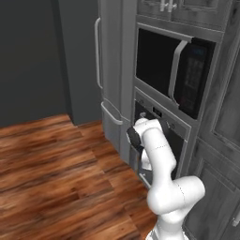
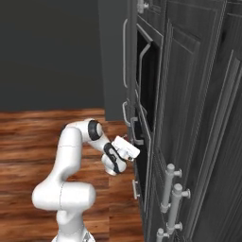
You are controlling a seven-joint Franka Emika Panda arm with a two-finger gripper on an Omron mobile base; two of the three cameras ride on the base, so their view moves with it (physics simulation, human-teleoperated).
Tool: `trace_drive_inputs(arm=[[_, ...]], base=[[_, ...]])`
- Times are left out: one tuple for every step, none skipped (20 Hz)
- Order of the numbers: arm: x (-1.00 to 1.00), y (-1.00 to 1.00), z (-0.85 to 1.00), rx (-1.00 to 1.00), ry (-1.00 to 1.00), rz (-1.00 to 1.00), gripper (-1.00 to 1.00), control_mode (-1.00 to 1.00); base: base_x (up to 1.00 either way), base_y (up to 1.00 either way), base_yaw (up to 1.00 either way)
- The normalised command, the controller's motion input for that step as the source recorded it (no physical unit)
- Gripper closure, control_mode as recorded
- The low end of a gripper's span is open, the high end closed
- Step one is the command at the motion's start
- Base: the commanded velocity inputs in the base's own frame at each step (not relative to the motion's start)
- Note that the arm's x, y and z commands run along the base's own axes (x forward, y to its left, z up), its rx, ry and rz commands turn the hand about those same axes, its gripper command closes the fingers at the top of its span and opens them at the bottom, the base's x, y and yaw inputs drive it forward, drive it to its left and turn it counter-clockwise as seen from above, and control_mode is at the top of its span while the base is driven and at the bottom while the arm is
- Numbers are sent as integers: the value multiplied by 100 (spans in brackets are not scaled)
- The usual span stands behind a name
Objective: Take the baked cake out of the oven and place it on the plate for cooling. Then close the oven door.
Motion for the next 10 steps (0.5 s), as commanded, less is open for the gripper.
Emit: trace_drive_inputs(arm=[[78, -81, 0, 9, 51, -26, -100, -100], [79, -73, 0, 12, 50, -26, -100, -100], [79, -70, 0, 15, 50, -26, -100, -100], [84, -61, -6, 16, 46, -26, -100, -100], [84, -49, -8, 17, 43, -29, -100, -100], [67, -31, -10, 18, 39, -27, -100, -100], [61, -24, -6, 16, 38, -28, -100, -100], [33, -16, 0, 13, 38, -26, -100, -100], [18, -11, 0, 11, 34, -23, -100, -100], [15, -9, 0, 9, 33, -24, -100, -100]], base=[[0, 0, 0], [0, 0, 0], [0, 0, 0], [0, 0, 0], [0, 0, 0], [0, 0, 0], [0, 0, 0], [0, 0, 0], [0, 0, 0], [0, 0, 0]])
